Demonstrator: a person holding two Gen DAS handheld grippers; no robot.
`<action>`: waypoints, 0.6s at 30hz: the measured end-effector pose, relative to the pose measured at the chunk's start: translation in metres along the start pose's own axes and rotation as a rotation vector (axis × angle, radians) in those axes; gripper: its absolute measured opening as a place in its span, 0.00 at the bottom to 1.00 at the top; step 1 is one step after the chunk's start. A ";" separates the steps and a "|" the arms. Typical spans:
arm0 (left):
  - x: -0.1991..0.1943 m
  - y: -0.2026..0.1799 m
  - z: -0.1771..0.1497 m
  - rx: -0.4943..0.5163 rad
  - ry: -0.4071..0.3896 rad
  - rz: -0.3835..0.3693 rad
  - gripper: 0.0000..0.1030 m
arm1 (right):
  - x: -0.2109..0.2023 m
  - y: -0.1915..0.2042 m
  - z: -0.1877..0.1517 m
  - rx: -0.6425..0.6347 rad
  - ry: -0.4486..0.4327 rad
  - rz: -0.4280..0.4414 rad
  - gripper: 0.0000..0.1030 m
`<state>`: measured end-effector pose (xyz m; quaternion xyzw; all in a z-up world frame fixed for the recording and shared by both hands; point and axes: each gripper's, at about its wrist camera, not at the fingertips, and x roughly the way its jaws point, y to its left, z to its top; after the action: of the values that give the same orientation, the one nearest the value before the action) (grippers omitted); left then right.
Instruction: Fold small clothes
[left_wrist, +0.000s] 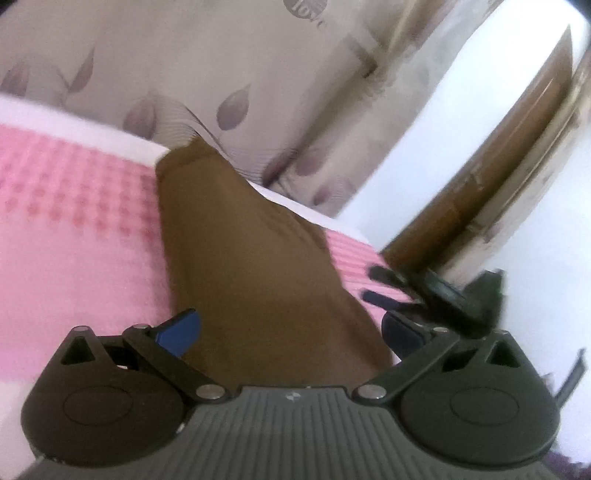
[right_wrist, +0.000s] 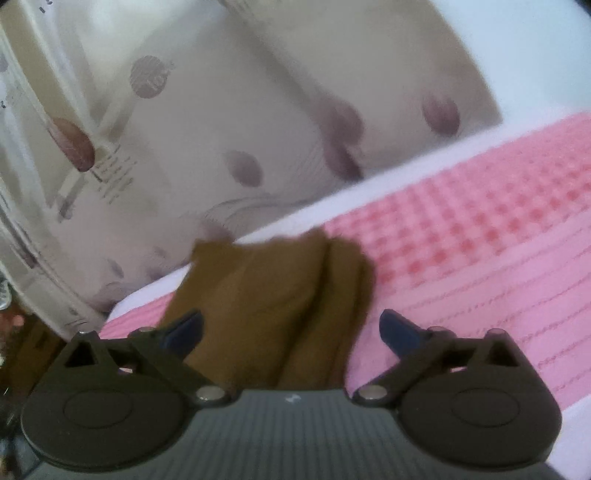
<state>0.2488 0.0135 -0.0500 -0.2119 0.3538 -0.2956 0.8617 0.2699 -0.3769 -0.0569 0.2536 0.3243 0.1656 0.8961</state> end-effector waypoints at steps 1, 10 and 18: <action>0.010 0.004 0.008 0.006 0.028 0.017 1.00 | 0.002 0.001 -0.002 -0.008 0.018 -0.001 0.99; 0.090 0.035 0.043 0.011 0.150 0.070 0.94 | 0.052 0.008 -0.018 -0.092 0.140 0.051 0.94; 0.110 0.015 0.036 0.141 0.161 0.210 0.66 | 0.055 0.011 -0.018 -0.117 0.114 0.038 0.48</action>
<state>0.3440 -0.0420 -0.0880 -0.0883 0.4203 -0.2440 0.8695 0.2973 -0.3361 -0.0901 0.1972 0.3598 0.2155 0.8861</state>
